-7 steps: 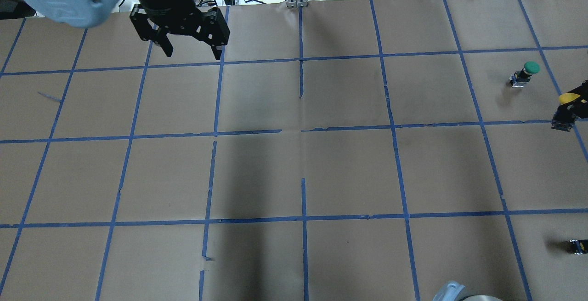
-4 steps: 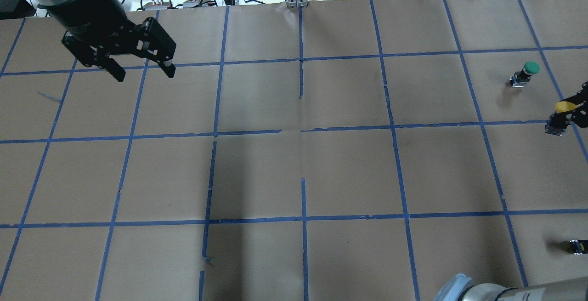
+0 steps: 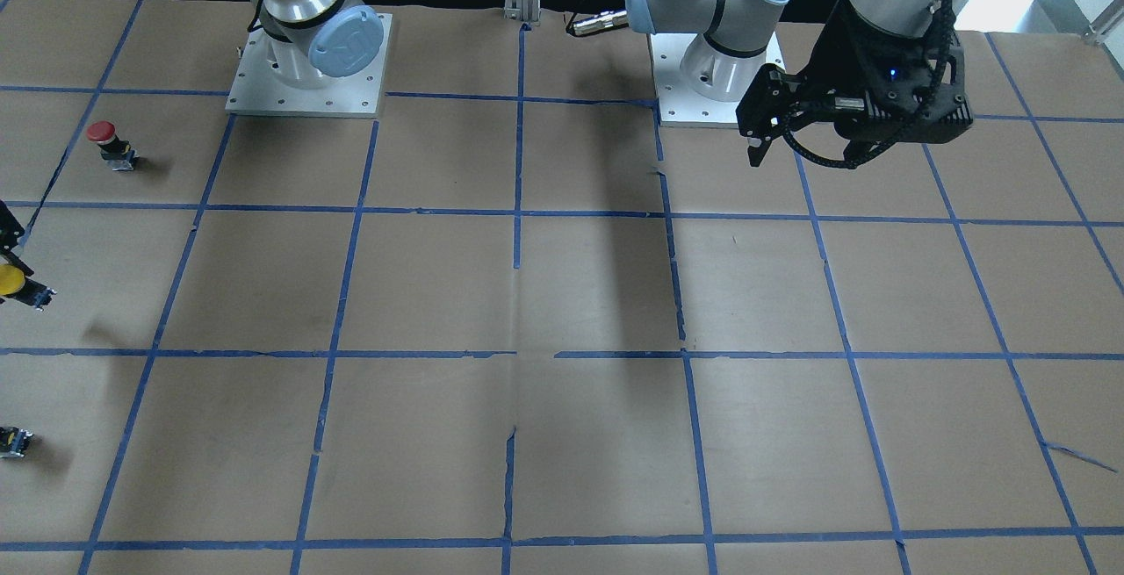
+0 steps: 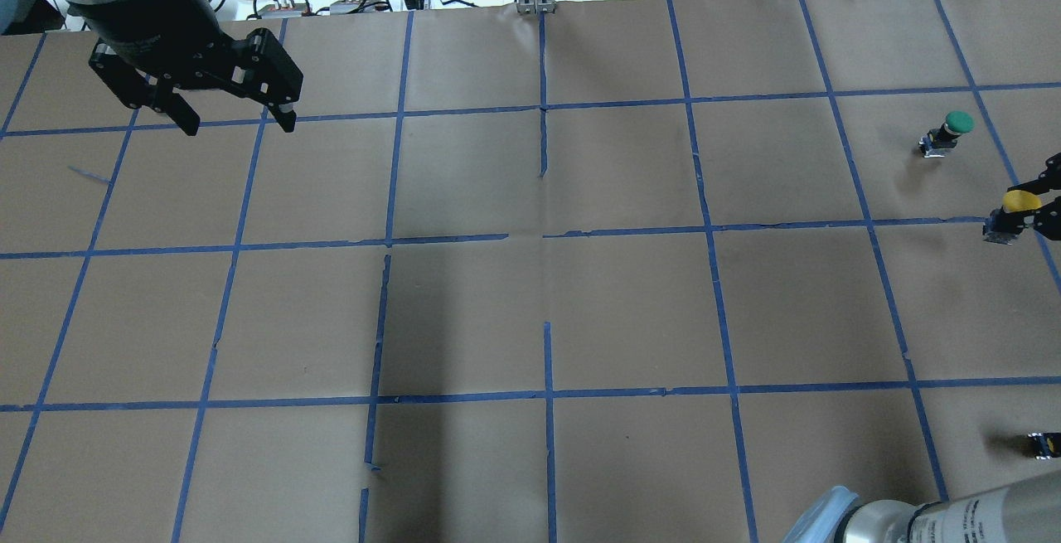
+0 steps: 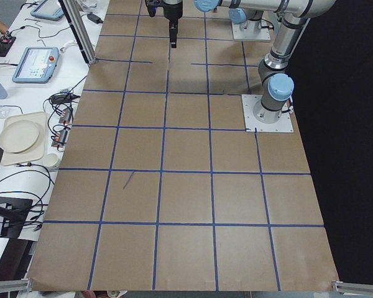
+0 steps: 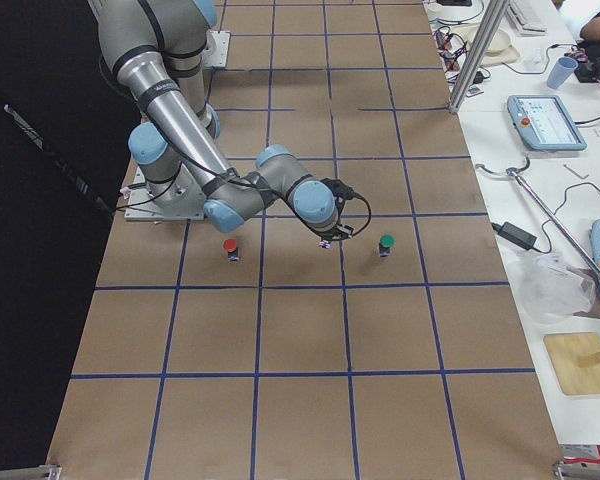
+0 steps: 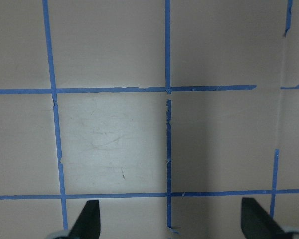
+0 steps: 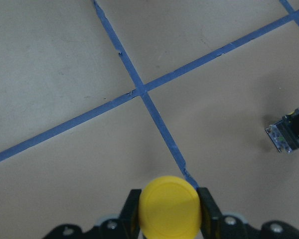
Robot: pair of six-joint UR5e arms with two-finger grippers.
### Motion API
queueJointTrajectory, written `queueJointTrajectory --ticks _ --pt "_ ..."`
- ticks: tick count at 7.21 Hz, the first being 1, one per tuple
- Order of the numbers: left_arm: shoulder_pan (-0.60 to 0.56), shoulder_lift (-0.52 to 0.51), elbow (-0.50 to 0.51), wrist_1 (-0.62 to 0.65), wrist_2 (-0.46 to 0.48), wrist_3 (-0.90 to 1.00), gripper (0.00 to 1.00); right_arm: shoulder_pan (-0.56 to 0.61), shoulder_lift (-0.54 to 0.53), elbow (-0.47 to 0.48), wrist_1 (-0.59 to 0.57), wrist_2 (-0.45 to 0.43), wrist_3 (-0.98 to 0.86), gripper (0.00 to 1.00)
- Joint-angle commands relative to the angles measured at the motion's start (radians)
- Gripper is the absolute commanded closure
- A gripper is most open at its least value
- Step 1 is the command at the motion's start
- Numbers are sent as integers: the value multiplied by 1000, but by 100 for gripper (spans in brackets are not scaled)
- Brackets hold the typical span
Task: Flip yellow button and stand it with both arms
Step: 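Lower the yellow button upright onto the table and open the right gripper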
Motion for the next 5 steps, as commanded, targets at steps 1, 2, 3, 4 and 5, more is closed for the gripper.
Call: queueJointTrajectory --ticks 1,2,3,4,5 --pt "-42 -50 53 -3 40 -2 1 -22 60 1 5 22 -89 100" --pt "-44 -50 46 0 40 -2 1 -22 62 1 16 56 -91 100" --pt "-43 -47 44 3 43 0 1 -20 56 1 40 59 -91 100" --pt "-43 -49 50 5 43 -2 1 -20 62 1 40 65 -114 100" --pt "-41 -49 41 2 34 -3 1 -20 68 1 41 102 -173 99"
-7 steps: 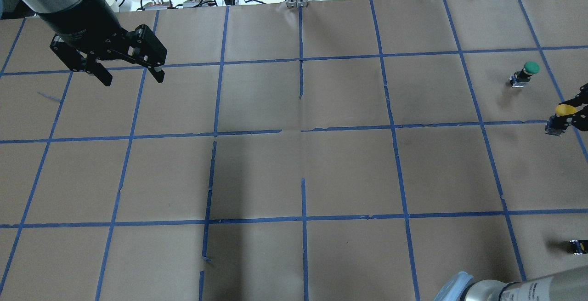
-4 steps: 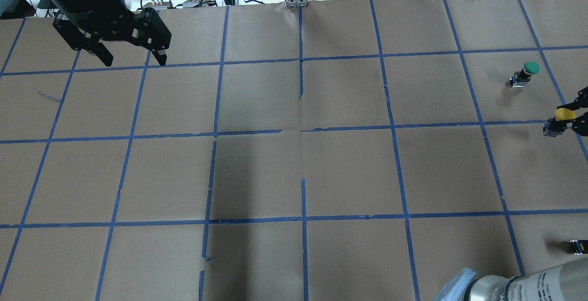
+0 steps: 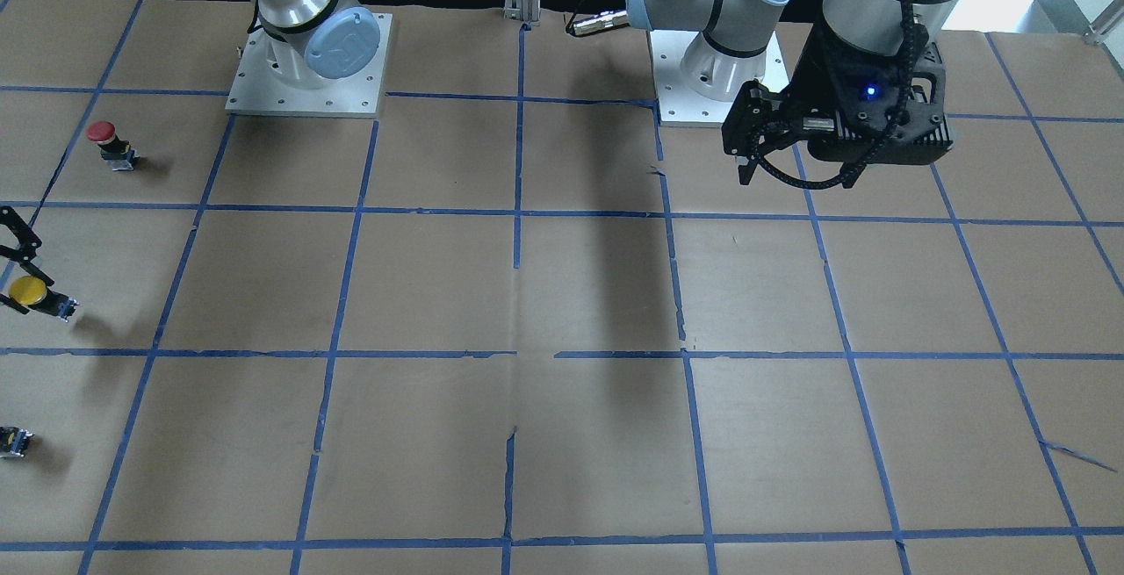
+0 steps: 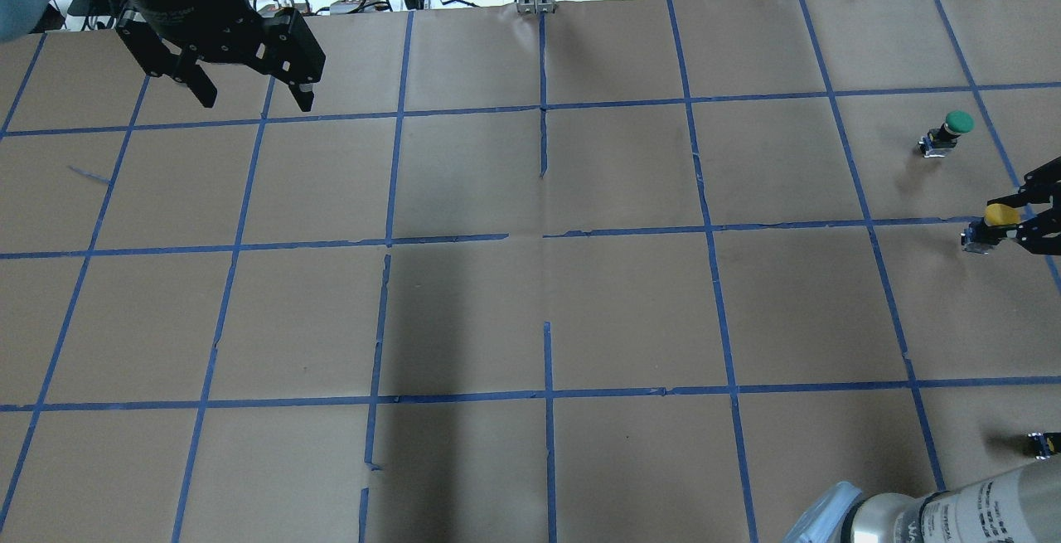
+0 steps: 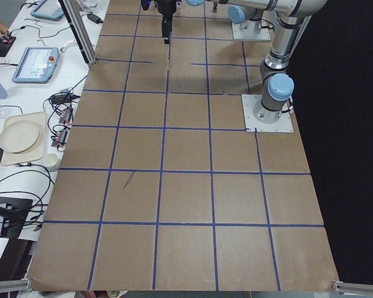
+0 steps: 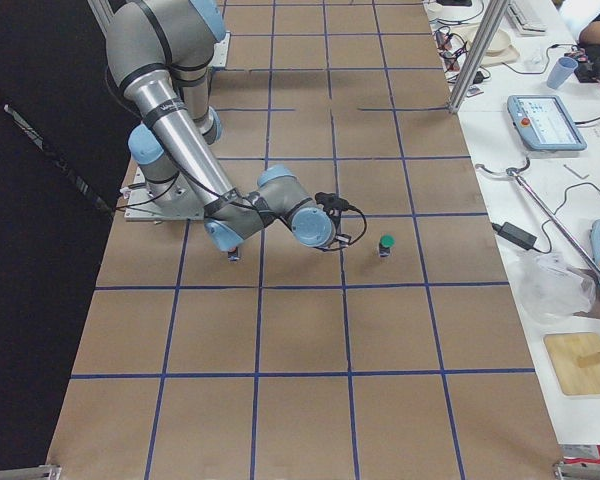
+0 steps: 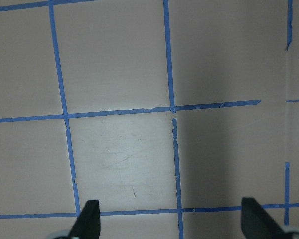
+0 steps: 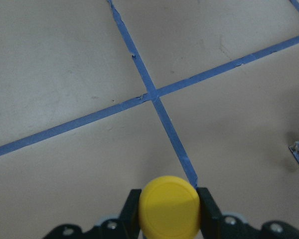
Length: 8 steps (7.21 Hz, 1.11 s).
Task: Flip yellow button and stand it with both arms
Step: 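Lower the yellow button upright onto the table and open the right gripper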
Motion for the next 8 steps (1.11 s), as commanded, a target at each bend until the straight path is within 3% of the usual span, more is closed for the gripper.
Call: queueJointTrajectory --ticks 1,4,5,6,7,8 --pt "1 -5 0 -3 -8 -3 1 -1 11 -4 2 29 -54 98" --pt "2 -4 3 0 -11 -5 1 -1 40 -9 1 25 -56 93" --pt "2 -4 -2 2 -11 -8 1 -1 42 -9 -4 22 -54 80" --pt "13 2 -2 2 -19 3 1 -1 39 -11 -6 22 -51 74" --pt "36 9 -5 0 -102 17 1 -1 40 -11 -7 25 -51 59" --pt "42 19 -8 -4 -109 20 1 -1 40 -11 -9 25 -50 47"
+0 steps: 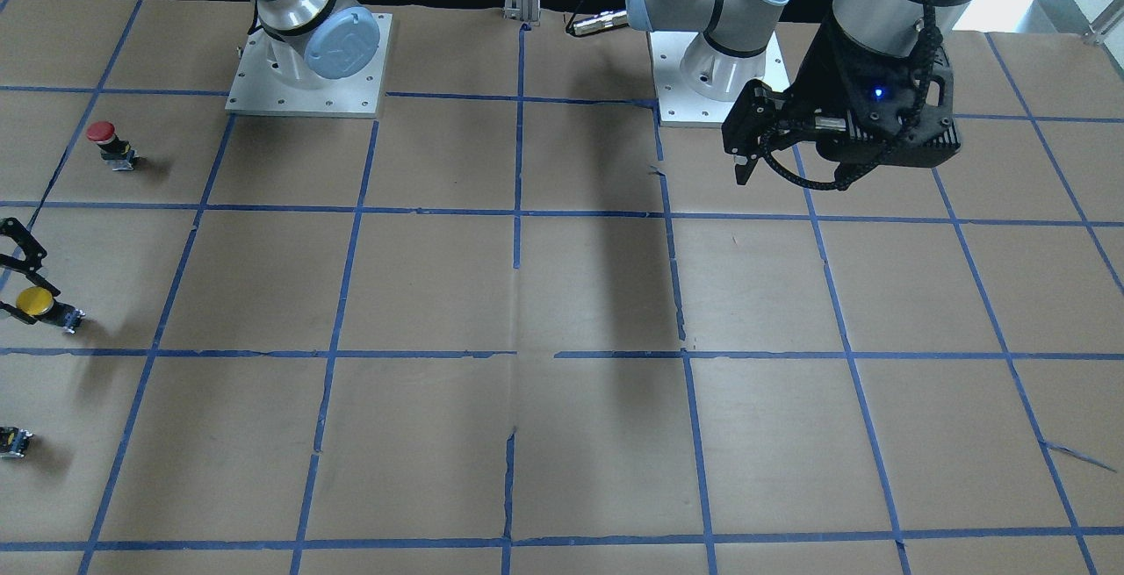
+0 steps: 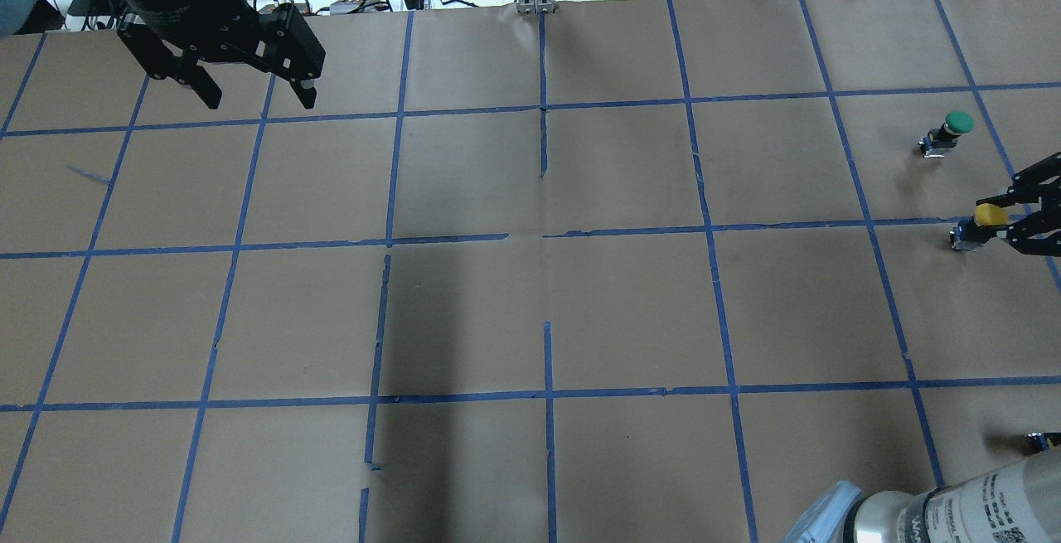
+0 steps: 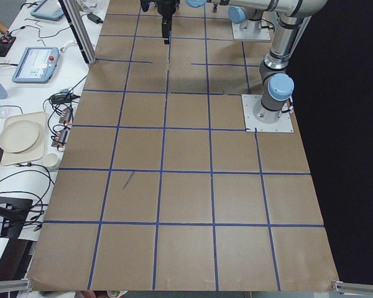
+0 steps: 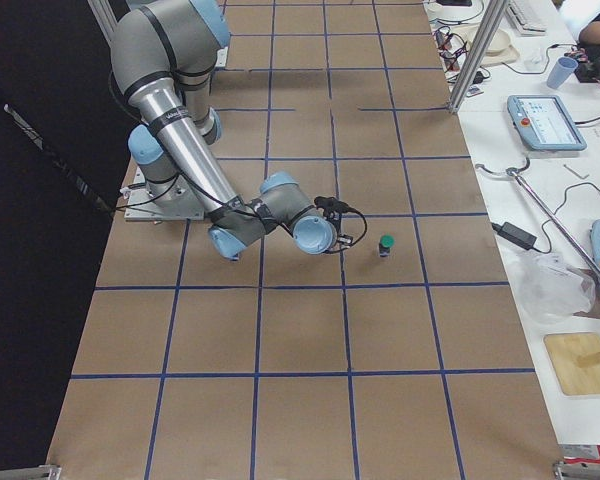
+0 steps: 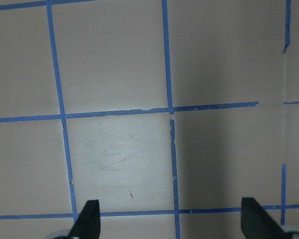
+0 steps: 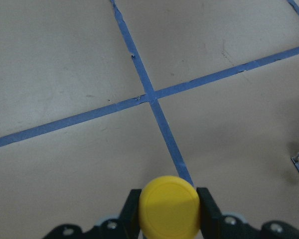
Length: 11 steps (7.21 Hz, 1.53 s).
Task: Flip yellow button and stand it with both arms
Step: 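Lower the yellow button upright onto the table and open the right gripper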
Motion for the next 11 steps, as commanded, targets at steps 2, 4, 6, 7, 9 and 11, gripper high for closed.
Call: queueJointTrajectory --ticks 2,4,6,7,9,11 --pt "15 13 -10 -1 -31 10 1 0 2 0 -4 4 6 37" --pt "14 11 -10 -1 -31 10 1 0 0 0 -2 7 9 21" --pt "15 10 -10 2 -31 10 1 0 -26 -8 4 -4 78 15" --pt "15 10 -10 2 -31 10 1 0 -58 -6 12 -8 145 12" --pt "15 5 -10 4 -31 10 1 14 -168 -3 13 -66 315 11" --pt "17 3 -8 1 -29 14 1 72 -242 -6 12 -167 653 4"
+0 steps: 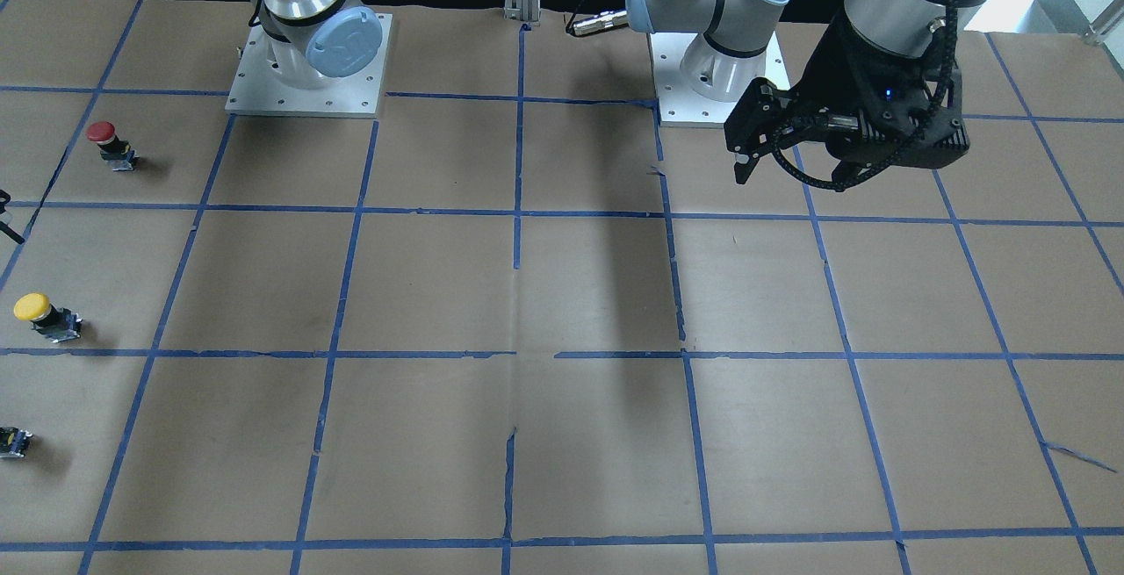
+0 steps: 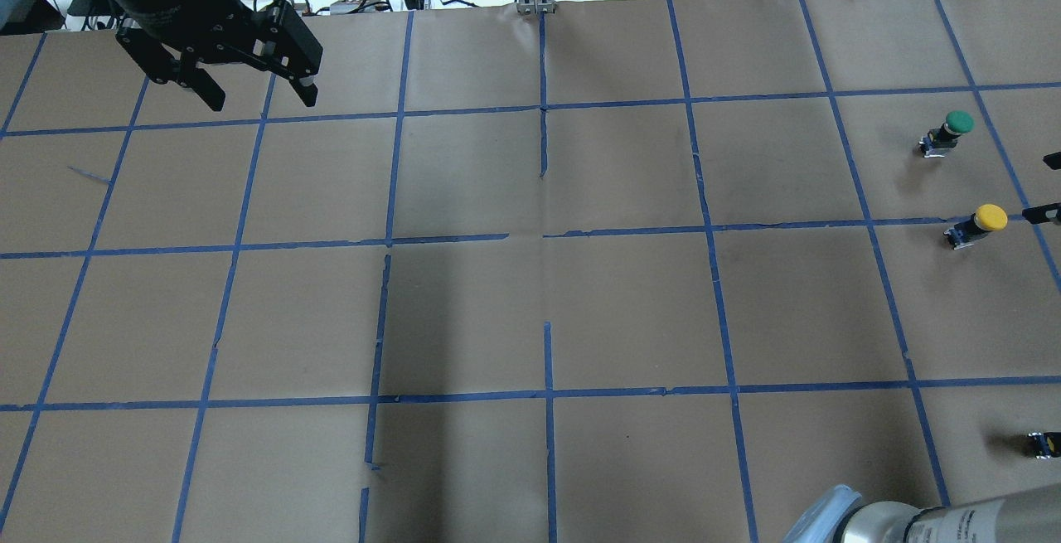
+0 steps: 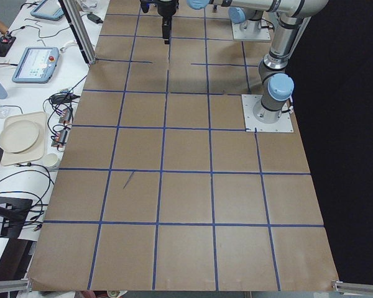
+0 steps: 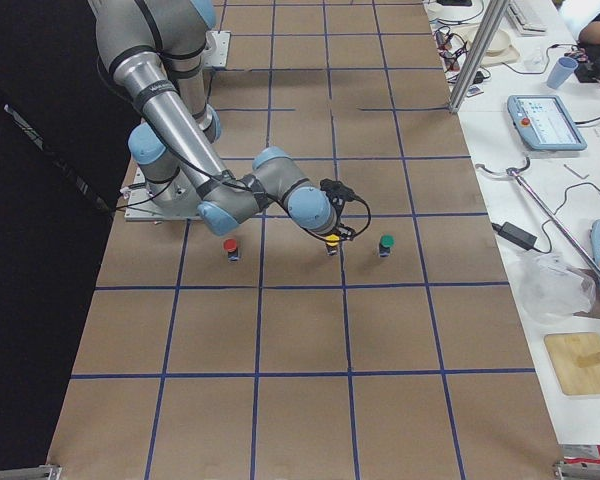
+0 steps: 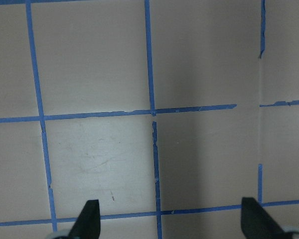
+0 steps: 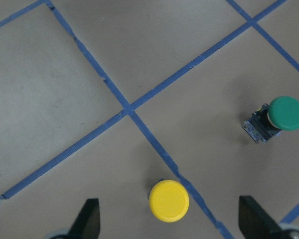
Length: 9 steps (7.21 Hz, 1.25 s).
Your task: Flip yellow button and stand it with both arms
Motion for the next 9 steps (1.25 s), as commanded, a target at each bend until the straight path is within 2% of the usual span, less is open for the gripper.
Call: queueJointTrajectory --ticks 1,3,4,6,7,9 --pt "1 -11 18 -10 26 4 0 94 -78 -10 -1 -140 419 1" --pt "1 -12 17 -10 26 4 0 198 -144 -16 14 -263 859 1" --pt "1 -12 15 -10 26 4 0 256 -175 -16 80 -312 1076 0" --pt "0 -12 15 -10 26 4 0 388 -244 -17 218 -322 1525 0" --pt "1 -12 17 -10 26 4 0 477 -279 -17 247 -395 1678 0" --pt "1 -11 15 -10 26 4 0 626 -348 -20 315 -409 1884 0"
